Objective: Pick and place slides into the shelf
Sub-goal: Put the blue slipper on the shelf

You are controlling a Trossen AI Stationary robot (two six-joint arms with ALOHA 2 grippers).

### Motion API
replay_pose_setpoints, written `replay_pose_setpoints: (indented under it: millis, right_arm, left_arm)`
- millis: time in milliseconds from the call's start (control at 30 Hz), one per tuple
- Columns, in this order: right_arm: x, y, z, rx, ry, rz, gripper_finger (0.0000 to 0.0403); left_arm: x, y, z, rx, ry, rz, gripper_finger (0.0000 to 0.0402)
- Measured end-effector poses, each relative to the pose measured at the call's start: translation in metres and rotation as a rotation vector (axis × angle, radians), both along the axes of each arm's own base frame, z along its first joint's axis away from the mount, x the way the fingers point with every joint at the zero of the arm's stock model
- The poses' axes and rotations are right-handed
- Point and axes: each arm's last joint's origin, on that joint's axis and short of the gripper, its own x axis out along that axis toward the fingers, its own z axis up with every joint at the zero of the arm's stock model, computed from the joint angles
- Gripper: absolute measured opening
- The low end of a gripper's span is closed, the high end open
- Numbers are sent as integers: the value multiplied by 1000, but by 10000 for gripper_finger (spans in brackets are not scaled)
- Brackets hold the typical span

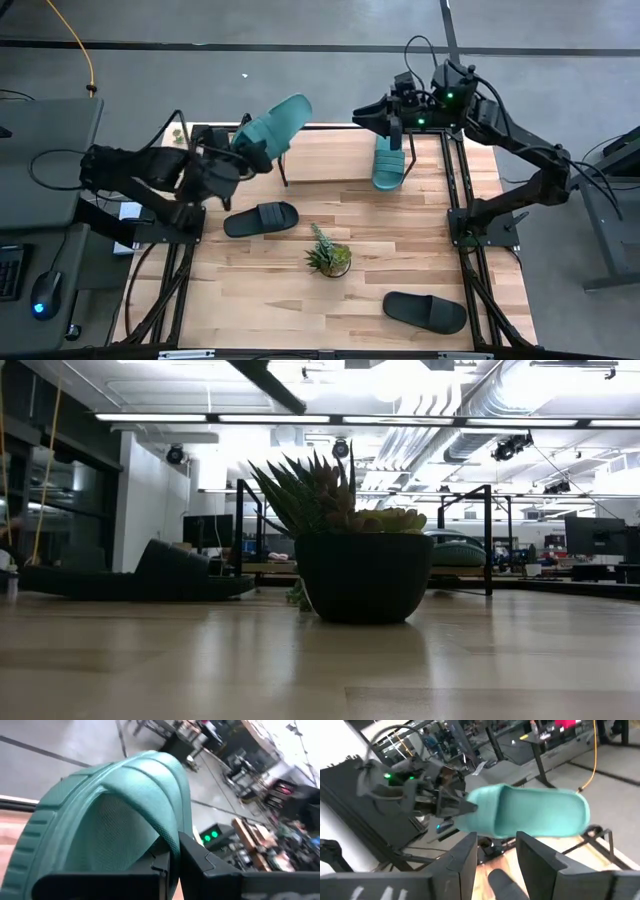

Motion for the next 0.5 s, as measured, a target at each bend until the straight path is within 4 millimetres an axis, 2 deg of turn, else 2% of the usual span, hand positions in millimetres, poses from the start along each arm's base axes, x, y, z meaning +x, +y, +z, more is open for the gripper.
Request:
replay_pose_setpoints:
  millis: [100,500]
  right_arm:
    - [-5,5,3,-13,-12,11,128]
    - [-33,29,15,-51,-16,-22,128]
  left_arm:
    - [11,9,-2,-7,-24,38,12]
    - [75,42,-25,-49,-170,136,12]
